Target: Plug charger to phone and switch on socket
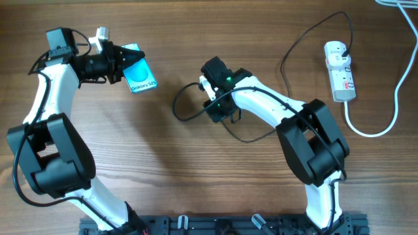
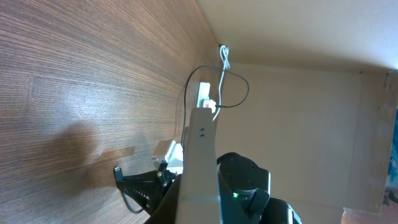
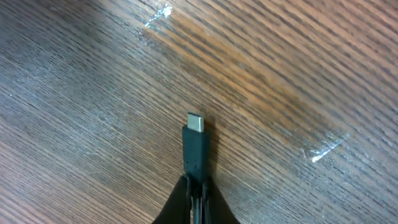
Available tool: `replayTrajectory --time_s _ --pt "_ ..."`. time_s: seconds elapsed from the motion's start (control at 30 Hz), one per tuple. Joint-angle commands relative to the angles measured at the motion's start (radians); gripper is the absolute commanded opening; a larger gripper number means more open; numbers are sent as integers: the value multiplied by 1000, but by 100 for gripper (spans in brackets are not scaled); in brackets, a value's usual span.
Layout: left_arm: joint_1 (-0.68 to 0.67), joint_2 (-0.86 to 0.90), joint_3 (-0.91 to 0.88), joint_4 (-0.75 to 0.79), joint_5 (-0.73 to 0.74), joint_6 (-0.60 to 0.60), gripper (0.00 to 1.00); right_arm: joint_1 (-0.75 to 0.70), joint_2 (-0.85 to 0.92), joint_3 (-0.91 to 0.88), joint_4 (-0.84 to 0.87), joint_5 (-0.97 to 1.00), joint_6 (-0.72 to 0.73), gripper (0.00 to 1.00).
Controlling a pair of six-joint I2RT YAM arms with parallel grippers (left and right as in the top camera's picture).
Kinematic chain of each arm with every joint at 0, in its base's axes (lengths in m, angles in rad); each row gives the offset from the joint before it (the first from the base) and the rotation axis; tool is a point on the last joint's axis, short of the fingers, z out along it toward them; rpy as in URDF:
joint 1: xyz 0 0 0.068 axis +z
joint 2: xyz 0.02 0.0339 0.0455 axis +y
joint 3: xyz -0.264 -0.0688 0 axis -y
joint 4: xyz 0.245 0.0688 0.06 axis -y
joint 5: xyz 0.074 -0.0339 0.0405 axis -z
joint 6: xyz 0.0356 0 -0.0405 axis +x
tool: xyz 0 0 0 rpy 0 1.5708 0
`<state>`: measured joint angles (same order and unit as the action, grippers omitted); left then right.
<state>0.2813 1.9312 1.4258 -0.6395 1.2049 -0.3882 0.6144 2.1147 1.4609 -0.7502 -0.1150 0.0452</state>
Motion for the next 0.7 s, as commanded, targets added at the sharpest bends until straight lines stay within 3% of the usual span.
replayTrajectory --time_s 0.0,0.03,0.13,0.33,0.47,0.53,0.67 --pt "-4 -1 5 0 42 -1 4 -3 22 -47 -18 71 39 5" --pt "-4 -1 5 0 41 -1 4 -3 22 -56 -17 71 52 13" --pt "-4 -1 5 0 39 -1 4 -2 22 -67 -14 72 60 20" --pt "-4 -1 5 0 39 -1 4 42 22 -67 -10 216 61 25" --pt "-4 -1 5 -1 39 -1 4 79 22 -67 11 235 69 26" --pt "-4 -1 5 -4 39 -1 4 79 22 -67 11 212 78 21" --pt "-4 -1 5 -4 39 -1 4 79 22 -67 7 136 12 19"
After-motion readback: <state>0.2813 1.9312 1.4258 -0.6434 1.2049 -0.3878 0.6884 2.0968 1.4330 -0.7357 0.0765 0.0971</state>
